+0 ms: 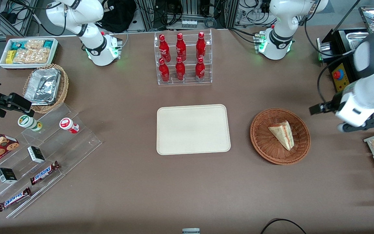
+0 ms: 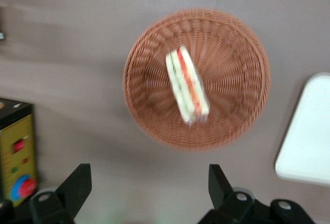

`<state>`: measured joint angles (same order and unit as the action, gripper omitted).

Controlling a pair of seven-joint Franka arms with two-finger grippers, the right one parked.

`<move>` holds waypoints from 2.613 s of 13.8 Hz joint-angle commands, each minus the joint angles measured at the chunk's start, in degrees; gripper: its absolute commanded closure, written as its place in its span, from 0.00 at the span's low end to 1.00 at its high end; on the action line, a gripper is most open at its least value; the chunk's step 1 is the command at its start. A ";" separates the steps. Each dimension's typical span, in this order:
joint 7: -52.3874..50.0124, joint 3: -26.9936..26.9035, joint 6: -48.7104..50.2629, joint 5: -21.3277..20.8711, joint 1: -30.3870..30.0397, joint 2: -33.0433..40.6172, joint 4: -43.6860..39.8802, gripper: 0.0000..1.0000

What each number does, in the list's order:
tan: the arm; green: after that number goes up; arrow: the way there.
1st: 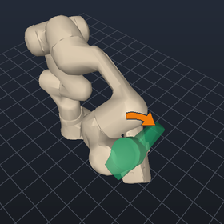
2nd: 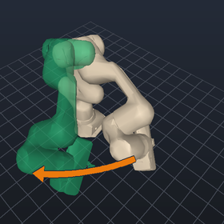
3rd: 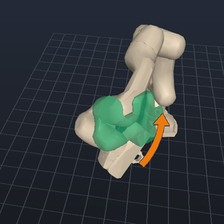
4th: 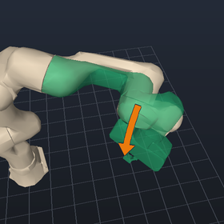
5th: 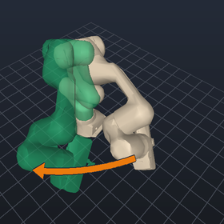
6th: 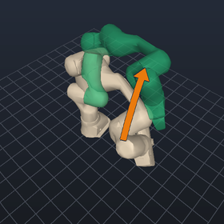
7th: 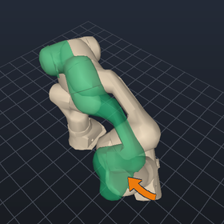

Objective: Place sandwich from basket to tray
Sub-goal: 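Move the left gripper over the wicker basket above the sandwich, then lower the left gripper and grasp the wrapped sandwich, lift it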

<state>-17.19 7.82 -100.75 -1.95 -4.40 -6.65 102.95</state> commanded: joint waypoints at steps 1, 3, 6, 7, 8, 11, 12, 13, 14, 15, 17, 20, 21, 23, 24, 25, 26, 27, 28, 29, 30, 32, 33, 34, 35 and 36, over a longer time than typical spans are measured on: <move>-10.89 0.87 -12.57 0.02 0.62 2.61 10.31 0.00; -19.94 2.10 -23.03 0.02 0.62 2.87 16.82 0.00; -26.92 3.33 -35.63 -0.07 0.62 3.22 25.44 0.00; -26.84 4.04 -35.65 -0.25 0.62 2.79 25.72 0.00; -26.75 4.22 -35.65 -0.33 0.62 2.35 26.25 0.00; -26.67 4.13 -35.83 -0.68 0.62 0.42 27.22 0.00; -26.75 4.13 -36.18 -1.47 0.62 -0.37 27.22 0.00; -26.84 4.13 -36.62 -3.04 0.53 -1.69 27.05 0.00; -27.02 4.13 -37.40 -3.41 0.27 -2.57 26.87 0.00; -26.76 4.13 -39.15 -3.41 0.18 -3.71 26.78 0.00; -26.67 4.13 -41.80 -3.50 0.18 -5.99 26.69 0.00; -26.67 4.13 -46.28 -3.41 0.18 -9.60 26.52 0.03; -26.67 4.13 -46.29 -3.41 0.09 -9.78 26.26 0.28; -26.58 4.13 -46.03 -3.50 0.09 -9.79 25.99 0.81; -26.06 4.04 -45.85 -3.50 0.09 -9.61 25.99 0.91; -25.88 4.04 -45.59 -3.50 0.09 -9.26 25.99 0.92; -25.35 3.96 -44.28 -3.50 0.00 -8.04 25.90 0.93; -24.83 3.96 -41.57 -3.50 0.00 -6.72 25.38 0.94; -24.56 3.96 -37.45 -3.50 0.00 -5.67 23.63 0.94; -24.56 3.96 -31.76 -3.50 0.00 -4.70 20.66 0.93; -24.64 4.13 -25.35 -3.41 0.09 -3.99 17.15 0.93; -25.26 4.66 -9.46 -3.32 0.44 -3.55 6.27 0.93; -25.26 5.62 -3.02 -3.32 0.27 -4.15 0.65 0.92; -25.26 6.32 2.61 -3.32 0.27 -4.77 -4.81 0.92; -25.26 7.20 5.01 -3.15 0.35 -4.86 -7.56 0.92; -25.87 9.04 5.91 -3.06 0.53 -4.95 -9.50 0.92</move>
<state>-42.16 14.38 -98.65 -4.58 -4.12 -9.46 99.34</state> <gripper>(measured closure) 0.846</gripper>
